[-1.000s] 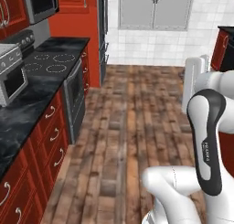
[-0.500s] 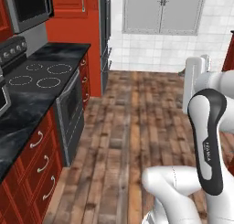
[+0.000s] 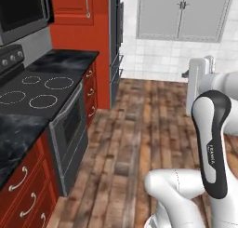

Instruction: Retrieve the tupperware and aluminum foil from the cabinet and place them on the dining counter near the plate with carrot and bell pepper to prepare for storing leftovers.

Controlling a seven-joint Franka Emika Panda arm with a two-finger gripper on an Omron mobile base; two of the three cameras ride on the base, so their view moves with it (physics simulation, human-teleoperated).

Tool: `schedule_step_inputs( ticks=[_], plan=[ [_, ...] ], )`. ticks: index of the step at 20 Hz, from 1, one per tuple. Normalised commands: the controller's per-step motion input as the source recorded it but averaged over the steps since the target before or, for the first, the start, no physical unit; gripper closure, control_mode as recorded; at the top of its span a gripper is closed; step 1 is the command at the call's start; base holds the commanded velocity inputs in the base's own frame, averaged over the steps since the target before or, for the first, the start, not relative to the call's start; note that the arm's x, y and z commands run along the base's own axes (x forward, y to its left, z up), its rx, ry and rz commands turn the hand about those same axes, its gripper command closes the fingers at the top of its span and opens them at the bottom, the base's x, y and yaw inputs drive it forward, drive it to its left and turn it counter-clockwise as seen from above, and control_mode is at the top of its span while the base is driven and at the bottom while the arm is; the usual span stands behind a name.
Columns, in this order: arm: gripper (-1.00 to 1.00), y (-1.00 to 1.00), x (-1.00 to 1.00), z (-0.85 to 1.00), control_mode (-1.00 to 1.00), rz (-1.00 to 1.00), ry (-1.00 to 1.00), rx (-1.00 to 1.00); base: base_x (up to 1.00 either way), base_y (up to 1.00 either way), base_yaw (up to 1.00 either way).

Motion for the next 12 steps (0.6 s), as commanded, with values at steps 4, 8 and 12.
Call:
schedule_step_inputs(
  ticks=[4,8,12],
  plan=[
    [-1.00,0.00,0.00,0.00,1.00,0.00,0.00,0.00,1.00,-0.41,0.28],
    [-1.00,0.00,0.00,0.00,1.00,0.00,0.00,0.00,1.00,-0.32,0.40],
    [-1.00,0.00,0.00,0.00,1.00,0.00,0.00,0.00,1.00,-0.35,0.42]
  ],
)
